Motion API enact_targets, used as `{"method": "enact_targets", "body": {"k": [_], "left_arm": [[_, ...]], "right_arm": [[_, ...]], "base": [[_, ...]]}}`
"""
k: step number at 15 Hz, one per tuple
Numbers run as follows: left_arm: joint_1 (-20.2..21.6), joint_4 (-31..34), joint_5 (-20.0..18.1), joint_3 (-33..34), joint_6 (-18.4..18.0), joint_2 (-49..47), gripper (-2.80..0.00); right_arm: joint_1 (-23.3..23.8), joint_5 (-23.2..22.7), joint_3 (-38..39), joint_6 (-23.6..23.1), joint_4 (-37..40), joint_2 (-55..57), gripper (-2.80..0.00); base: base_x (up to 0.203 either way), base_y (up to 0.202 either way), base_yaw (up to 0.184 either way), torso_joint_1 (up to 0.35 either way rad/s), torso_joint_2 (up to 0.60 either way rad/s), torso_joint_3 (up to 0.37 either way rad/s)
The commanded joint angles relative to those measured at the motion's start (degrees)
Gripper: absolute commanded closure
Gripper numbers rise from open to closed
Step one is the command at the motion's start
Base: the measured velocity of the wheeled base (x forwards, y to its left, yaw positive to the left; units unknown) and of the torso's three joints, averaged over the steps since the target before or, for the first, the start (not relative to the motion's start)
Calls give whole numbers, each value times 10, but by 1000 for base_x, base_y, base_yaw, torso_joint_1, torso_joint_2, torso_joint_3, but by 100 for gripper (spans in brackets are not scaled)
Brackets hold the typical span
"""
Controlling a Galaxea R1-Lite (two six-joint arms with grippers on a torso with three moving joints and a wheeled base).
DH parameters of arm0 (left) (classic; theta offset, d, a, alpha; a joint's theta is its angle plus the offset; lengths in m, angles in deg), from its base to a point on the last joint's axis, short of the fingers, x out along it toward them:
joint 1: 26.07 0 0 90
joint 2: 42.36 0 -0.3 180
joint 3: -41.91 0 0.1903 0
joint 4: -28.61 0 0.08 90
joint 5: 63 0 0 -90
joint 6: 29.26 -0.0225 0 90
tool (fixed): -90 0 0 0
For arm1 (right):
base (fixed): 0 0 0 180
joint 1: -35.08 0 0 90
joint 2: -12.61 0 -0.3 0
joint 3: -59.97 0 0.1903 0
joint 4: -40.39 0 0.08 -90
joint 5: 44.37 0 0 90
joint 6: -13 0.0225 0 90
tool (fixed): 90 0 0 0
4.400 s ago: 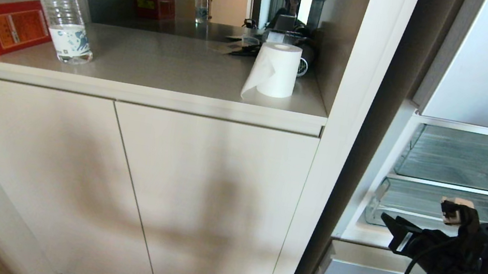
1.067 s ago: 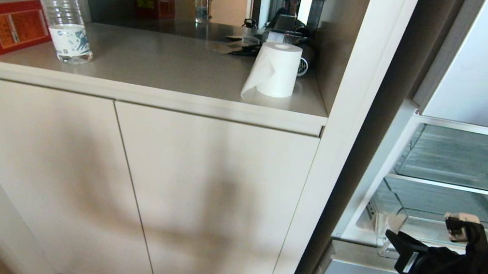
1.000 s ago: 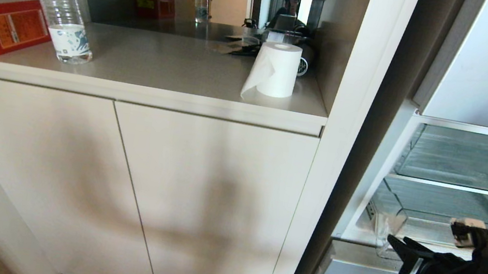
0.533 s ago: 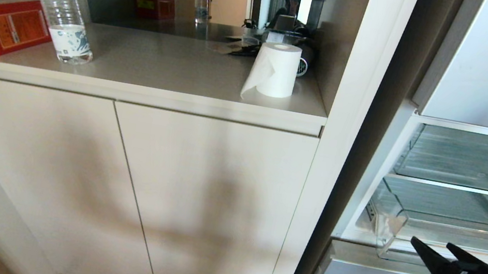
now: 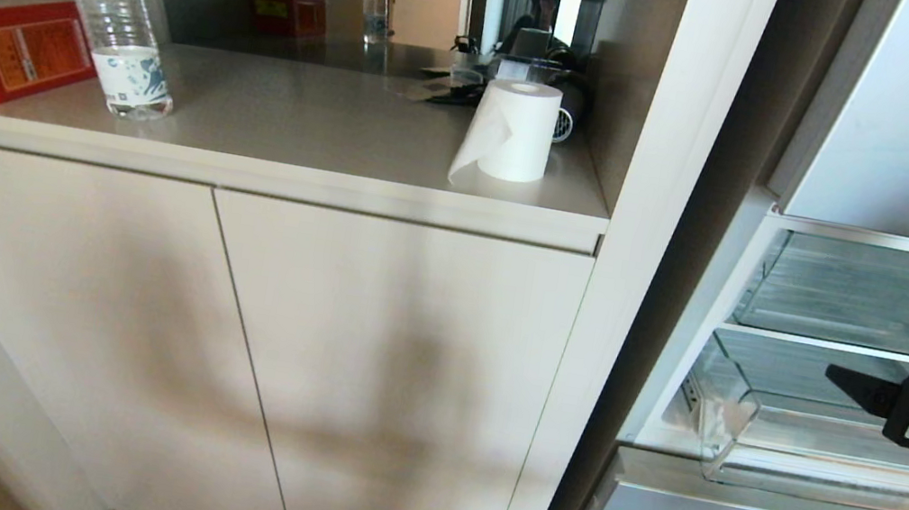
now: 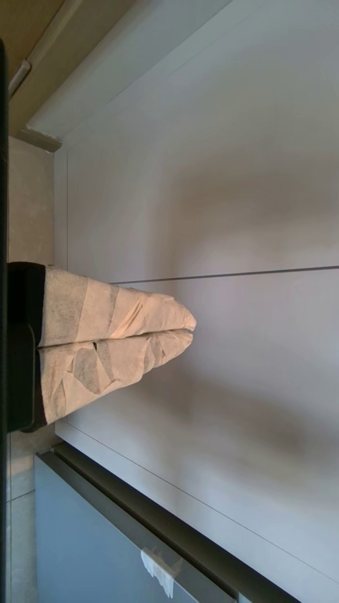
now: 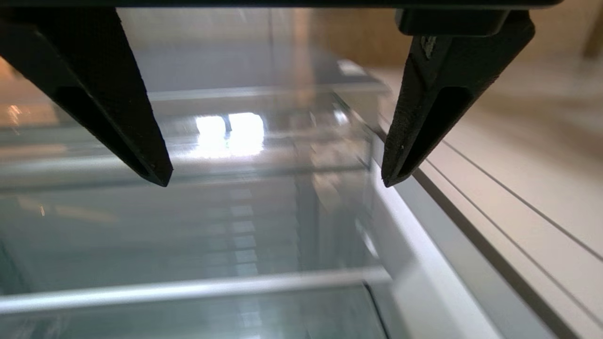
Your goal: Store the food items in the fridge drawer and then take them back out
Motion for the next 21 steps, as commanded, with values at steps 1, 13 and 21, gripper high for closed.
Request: {"method": "enact_targets", "body": {"k": [1, 13, 21], "left_arm": [[0, 0, 0, 0, 0, -1, 0], [0, 0, 0, 0, 0, -1, 0], [0, 0, 0, 0, 0, -1, 0]], "right_arm": [[10, 0, -34, -6, 25, 51, -280], [42, 0, -183, -52, 27, 256, -280], [65, 2, -209, -77, 217, 183, -280]], "base": [[0, 0, 0, 0, 0, 0], [0, 0, 0, 0, 0, 0], [0, 0, 0, 0, 0, 0]]}}
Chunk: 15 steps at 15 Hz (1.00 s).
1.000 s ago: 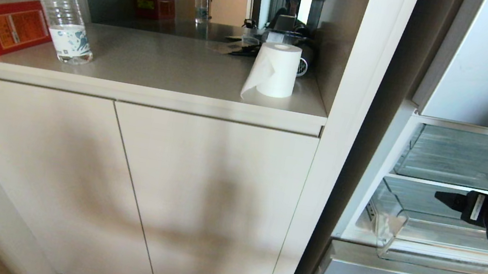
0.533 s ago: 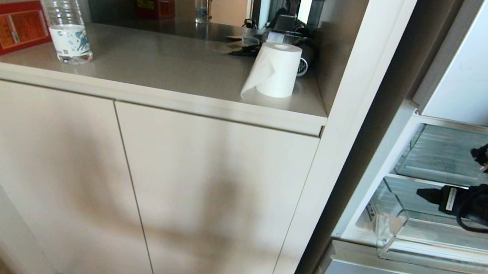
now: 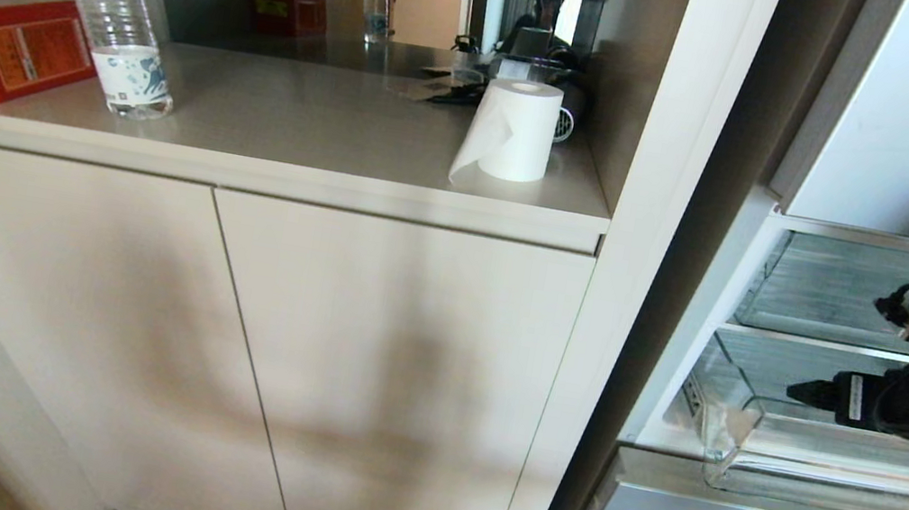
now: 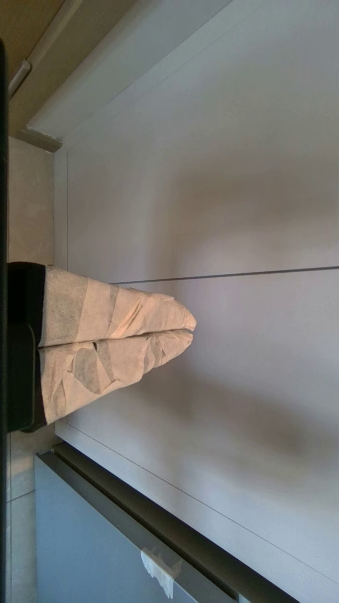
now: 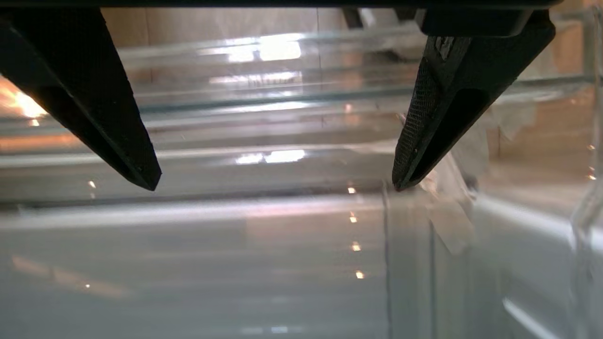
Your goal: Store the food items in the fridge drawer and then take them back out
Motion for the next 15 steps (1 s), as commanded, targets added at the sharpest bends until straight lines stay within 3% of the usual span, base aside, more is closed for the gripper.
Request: {"method": "enact_targets", "body": {"k": [1, 6, 12, 15], "left_arm": [[0, 1, 0, 0, 0, -1, 0], [0, 0, 0, 0, 0, -1, 0], [0, 0, 0, 0, 0, -1, 0], [0, 0, 0, 0, 0, -1, 0]], "right_arm": [[7, 0, -8, -1, 46, -33, -280], [26, 1, -13, -28, 187, -96, -280], [26, 0, -23, -31, 193, -79, -280], [32, 0, -18, -41, 237, -89, -280]], "base": [[0, 0, 0, 0, 0, 0], [0, 0, 0, 0, 0, 0], [0, 0, 0, 0, 0, 0], [0, 0, 0, 0, 0, 0]]}}
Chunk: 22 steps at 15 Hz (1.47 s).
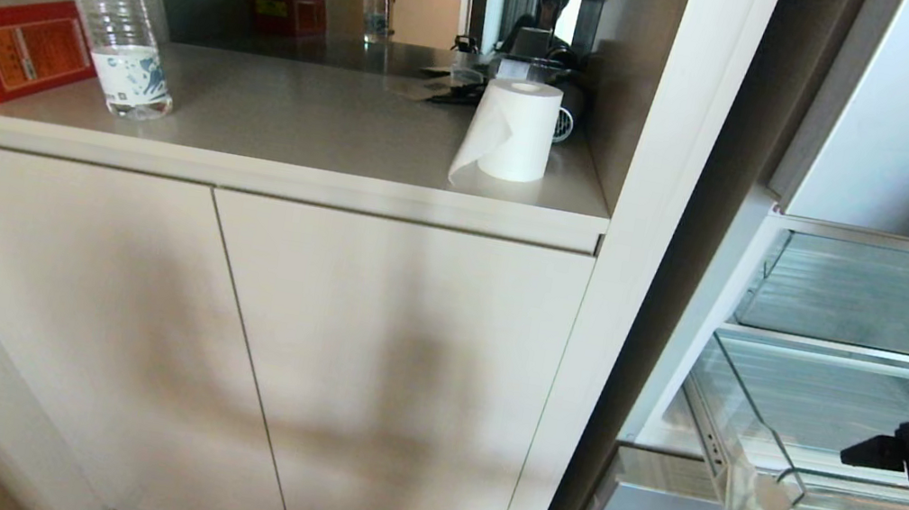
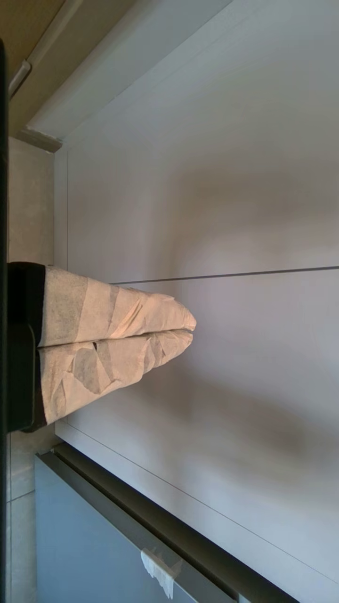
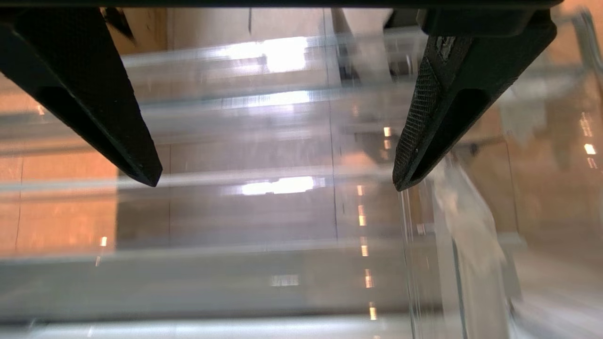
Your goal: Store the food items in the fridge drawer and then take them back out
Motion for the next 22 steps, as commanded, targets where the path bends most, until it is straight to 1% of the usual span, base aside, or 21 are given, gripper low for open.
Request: {"method": "enact_targets", "body": {"k": [1, 4, 10, 13, 17, 21, 22], "left_arm": [[0, 0, 0, 0, 0, -1, 0], [0, 0, 0, 0, 0, -1, 0], [0, 0, 0, 0, 0, -1, 0], [0, 1, 0, 0, 0, -1, 0], [0, 0, 0, 0, 0, -1, 0], [0, 0, 0, 0, 0, -1, 0], [0, 0, 0, 0, 0, -1, 0]], "right_arm": [[7, -1, 9, -6, 7, -5, -280], [13, -2, 33, -8, 7, -16, -280], [21, -1, 104, -9, 6, -121, -280], [22, -1, 122, -9, 6, -119, -280], [26, -1, 148, -8, 6, -157, -280], [27, -1, 162, -8, 4, -188, -280], [27, -7, 157, -7, 3, -188, -280]], "base": [[0, 0, 0, 0, 0, 0], [0, 0, 0, 0, 0, 0], [0, 0, 0, 0, 0, 0], [0, 0, 0, 0, 0, 0], [0, 0, 0, 0, 0, 0], [0, 0, 0, 0, 0, 0], [0, 0, 0, 0, 0, 0]]}}
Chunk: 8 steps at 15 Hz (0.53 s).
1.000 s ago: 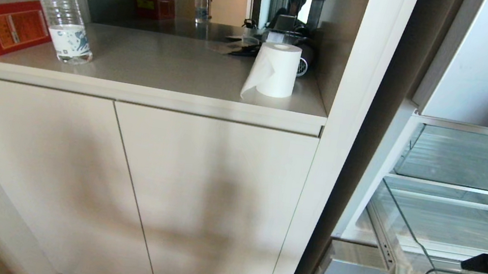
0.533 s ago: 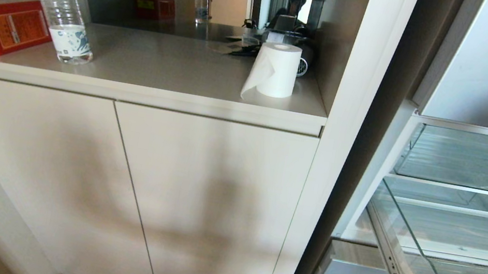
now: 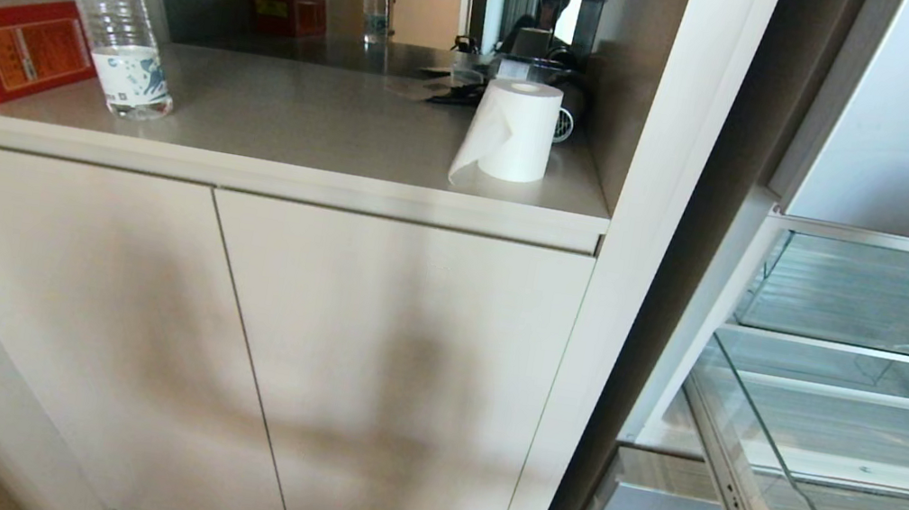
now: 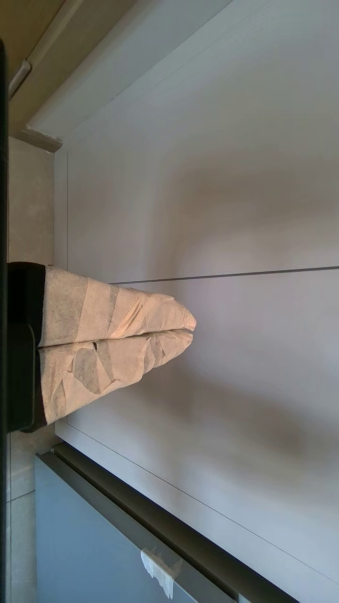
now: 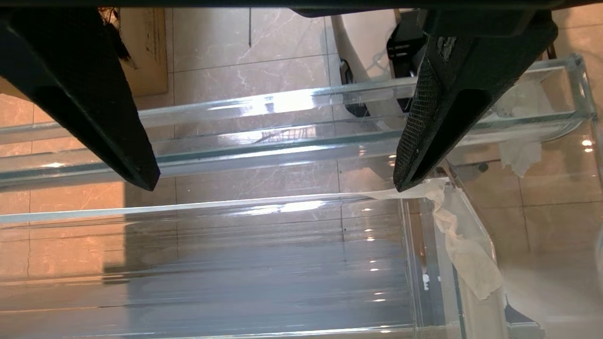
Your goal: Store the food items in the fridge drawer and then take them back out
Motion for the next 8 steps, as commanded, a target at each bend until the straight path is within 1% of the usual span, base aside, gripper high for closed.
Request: {"method": "enact_targets", "body": {"k": [1, 3, 4, 5, 8], "left_arm": [[0, 0, 0, 0, 0, -1, 0], [0, 0, 0, 0, 0, -1, 0], [0, 0, 0, 0, 0, -1, 0], [0, 0, 0, 0, 0, -1, 0], [0, 1, 0, 0, 0, -1, 0]], "right_arm": [[-2, -12, -10, 2, -8, -7, -280], [-3, -54, -16, 14, -78, -3, -280], [-3, -65, -16, 23, -112, -4, -280], [-3, -69, -14, 30, -134, -12, 0], [-3, -82, 5, 39, -163, -71, 0]], "base": [[0, 0, 0, 0, 0, 0], [0, 0, 0, 0, 0, 0], [0, 0, 0, 0, 0, 0], [0, 0, 0, 0, 0, 0], [0, 0, 0, 0, 0, 0]]}}
